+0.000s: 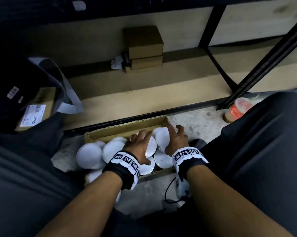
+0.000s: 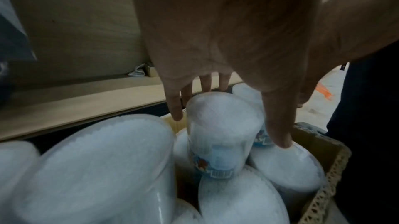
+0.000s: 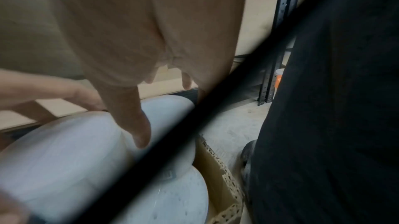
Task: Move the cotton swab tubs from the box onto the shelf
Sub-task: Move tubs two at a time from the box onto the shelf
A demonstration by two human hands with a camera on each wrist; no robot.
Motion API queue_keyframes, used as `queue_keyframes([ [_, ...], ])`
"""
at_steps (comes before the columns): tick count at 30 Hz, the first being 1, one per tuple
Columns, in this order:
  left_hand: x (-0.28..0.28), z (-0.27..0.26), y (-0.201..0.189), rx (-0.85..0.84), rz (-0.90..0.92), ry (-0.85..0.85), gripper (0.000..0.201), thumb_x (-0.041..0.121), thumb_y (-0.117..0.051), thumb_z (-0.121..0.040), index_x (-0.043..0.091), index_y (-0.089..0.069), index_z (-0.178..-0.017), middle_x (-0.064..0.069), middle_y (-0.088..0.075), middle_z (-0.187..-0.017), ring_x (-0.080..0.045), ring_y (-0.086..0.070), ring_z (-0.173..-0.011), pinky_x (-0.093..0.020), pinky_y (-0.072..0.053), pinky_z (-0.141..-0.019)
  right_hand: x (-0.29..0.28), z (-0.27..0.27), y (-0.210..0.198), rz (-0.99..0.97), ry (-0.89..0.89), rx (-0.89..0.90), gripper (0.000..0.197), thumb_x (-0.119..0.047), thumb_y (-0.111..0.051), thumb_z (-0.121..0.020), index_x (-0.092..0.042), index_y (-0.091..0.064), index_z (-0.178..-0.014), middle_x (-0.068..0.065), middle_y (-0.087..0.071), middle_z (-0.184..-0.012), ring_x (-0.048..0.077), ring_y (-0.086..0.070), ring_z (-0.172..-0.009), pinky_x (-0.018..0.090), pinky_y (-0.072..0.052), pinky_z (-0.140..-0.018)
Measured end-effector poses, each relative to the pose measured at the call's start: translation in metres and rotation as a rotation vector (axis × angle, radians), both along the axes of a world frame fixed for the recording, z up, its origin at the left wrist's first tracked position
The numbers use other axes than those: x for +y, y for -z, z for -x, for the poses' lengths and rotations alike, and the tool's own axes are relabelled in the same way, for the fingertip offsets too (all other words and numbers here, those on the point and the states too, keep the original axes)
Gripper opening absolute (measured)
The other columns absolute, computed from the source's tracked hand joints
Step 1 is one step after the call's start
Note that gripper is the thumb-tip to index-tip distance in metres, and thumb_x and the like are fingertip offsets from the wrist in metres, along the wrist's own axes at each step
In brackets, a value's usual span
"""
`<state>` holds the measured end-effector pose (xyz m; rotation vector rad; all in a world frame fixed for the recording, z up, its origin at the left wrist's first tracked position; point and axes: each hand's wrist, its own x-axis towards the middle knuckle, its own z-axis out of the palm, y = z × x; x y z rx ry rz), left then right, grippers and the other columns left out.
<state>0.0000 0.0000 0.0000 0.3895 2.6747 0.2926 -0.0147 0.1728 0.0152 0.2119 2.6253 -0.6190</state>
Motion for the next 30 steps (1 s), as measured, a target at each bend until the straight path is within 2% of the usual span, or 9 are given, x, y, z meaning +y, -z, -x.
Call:
queue_keyframes([
  [7,0.003,0.006,0.011,0.021,0.011,-0.027,0.092,0.045,-0.075,-0.064,0.032,-0.027,-0.141,0.002,-0.028,-0.136,-0.03,-0.046,-0.111,-0.045,-0.048,-0.088,-0.006,0.003,0.006,-0.107,-0.055,-0.011,0.077,-0.017,-0.071,-0.075,-0.04,-0.035,-0.139,0.006,-0.021,-0.146,0.04,-0.042,-0.115,0.042,-0.05,-0.089],
  [10,0.004,0.007,0.007,-0.006,0.019,-0.019,0.093,0.04,-0.076,-0.069,0.027,-0.024,-0.145,0.0,-0.025,-0.142,-0.031,-0.042,-0.117,-0.046,-0.047,-0.092,-0.006,0.003,0.006,-0.15,-0.066,-0.001,0.073,-0.019,-0.07,-0.076,-0.035,-0.037,-0.14,0.007,-0.025,-0.143,0.04,-0.043,-0.113,0.04,-0.049,-0.088],
  [13,0.003,0.012,-0.001,0.03,0.015,-0.03,0.086,0.039,-0.075,-0.069,0.027,-0.029,-0.141,0.0,-0.027,-0.139,-0.031,-0.043,-0.114,-0.044,-0.048,-0.09,-0.007,0.009,-0.001,-0.133,-0.057,0.048,0.068,-0.02,-0.069,-0.076,-0.032,-0.041,-0.137,0.007,-0.029,-0.141,0.04,-0.044,-0.111,0.039,-0.05,-0.087],
  [18,0.001,0.013,0.001,-0.048,-0.029,-0.057,0.086,0.039,-0.078,-0.069,0.027,-0.032,-0.14,0.002,-0.027,-0.138,-0.029,-0.041,-0.118,-0.047,-0.047,-0.093,-0.005,0.007,-0.001,-0.082,-0.028,-0.003,0.08,-0.022,-0.076,-0.07,-0.037,-0.038,-0.139,0.004,-0.029,-0.136,0.038,-0.041,-0.113,0.039,-0.048,-0.087],
  [20,-0.003,0.016,-0.005,-0.072,-0.067,-0.085,0.087,0.038,-0.079,-0.068,0.027,-0.033,-0.141,0.003,-0.027,-0.139,-0.028,-0.039,-0.121,-0.046,-0.047,-0.095,-0.006,0.007,-0.003,-0.046,-0.014,0.009,0.076,-0.023,-0.073,-0.071,-0.036,-0.04,-0.138,0.004,-0.03,-0.135,0.038,-0.042,-0.113,0.038,-0.046,-0.09],
  [22,-0.006,0.021,-0.018,-0.06,-0.121,-0.107,0.09,0.041,-0.078,-0.067,0.027,-0.033,-0.143,0.003,-0.027,-0.14,-0.028,-0.04,-0.124,-0.044,-0.046,-0.096,-0.005,0.01,-0.015,0.001,0.001,0.048,0.075,-0.024,-0.072,-0.069,-0.04,-0.041,-0.136,0.004,-0.031,-0.134,0.037,-0.044,-0.114,0.037,-0.044,-0.091],
  [25,-0.012,0.03,-0.044,-0.031,-0.186,-0.132,0.095,0.044,-0.078,-0.062,0.032,-0.032,-0.145,0.002,-0.028,-0.136,-0.026,-0.04,-0.124,-0.039,-0.046,-0.099,-0.004,0.019,-0.038,0.076,0.02,0.074,0.073,-0.021,-0.074,-0.067,-0.041,-0.045,-0.13,0.002,-0.03,-0.133,0.034,-0.048,-0.115,0.037,-0.049,-0.093],
  [28,-0.017,0.034,-0.078,0.022,-0.205,-0.159,0.09,0.044,-0.076,-0.058,0.042,-0.037,-0.139,0.005,-0.031,-0.131,-0.023,-0.038,-0.12,-0.038,-0.046,-0.098,-0.002,0.028,-0.067,0.136,0.019,0.106,0.061,-0.019,-0.072,-0.069,-0.042,-0.054,-0.123,0.005,-0.029,-0.134,0.032,-0.05,-0.119,0.035,-0.048,-0.099],
  [30,-0.022,0.035,-0.104,0.054,-0.23,-0.168,0.084,0.049,-0.072,-0.053,0.048,-0.04,-0.131,0.009,-0.032,-0.126,-0.021,-0.038,-0.116,-0.04,-0.047,-0.095,-0.001,0.032,-0.089,0.195,0.009,0.17,0.051,-0.022,-0.071,-0.068,-0.046,-0.06,-0.112,0.004,-0.031,-0.129,0.031,-0.049,-0.119,0.032,-0.046,-0.101],
])
